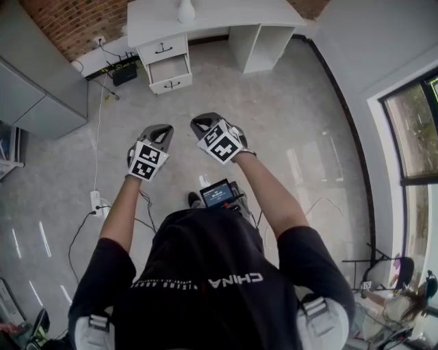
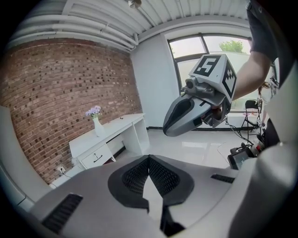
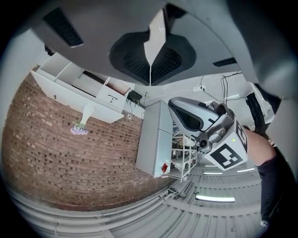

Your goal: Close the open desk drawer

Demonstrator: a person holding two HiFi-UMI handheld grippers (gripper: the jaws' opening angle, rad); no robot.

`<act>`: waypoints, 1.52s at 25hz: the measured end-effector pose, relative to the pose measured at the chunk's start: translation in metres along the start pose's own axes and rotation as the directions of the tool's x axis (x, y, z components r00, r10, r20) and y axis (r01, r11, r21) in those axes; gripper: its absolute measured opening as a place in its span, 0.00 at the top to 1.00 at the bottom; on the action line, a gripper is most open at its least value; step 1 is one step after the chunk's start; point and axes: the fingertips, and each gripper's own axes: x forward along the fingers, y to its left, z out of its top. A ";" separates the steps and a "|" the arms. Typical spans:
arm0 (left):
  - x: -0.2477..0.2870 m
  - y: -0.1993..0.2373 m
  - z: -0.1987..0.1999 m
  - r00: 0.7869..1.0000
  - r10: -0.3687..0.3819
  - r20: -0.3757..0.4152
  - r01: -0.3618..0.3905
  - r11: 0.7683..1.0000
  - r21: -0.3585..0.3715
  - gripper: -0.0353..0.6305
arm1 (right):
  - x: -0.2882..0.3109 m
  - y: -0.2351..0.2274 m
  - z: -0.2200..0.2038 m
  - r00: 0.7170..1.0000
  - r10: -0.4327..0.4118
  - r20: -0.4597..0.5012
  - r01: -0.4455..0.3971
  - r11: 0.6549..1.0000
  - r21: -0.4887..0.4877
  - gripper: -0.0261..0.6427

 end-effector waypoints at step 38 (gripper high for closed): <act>0.209 0.285 0.044 0.991 0.112 -0.075 -0.122 0.983 -0.140 0.93 | 0.228 -0.276 0.102 0.988 0.155 0.000 -0.155 0.987 -0.040 0.94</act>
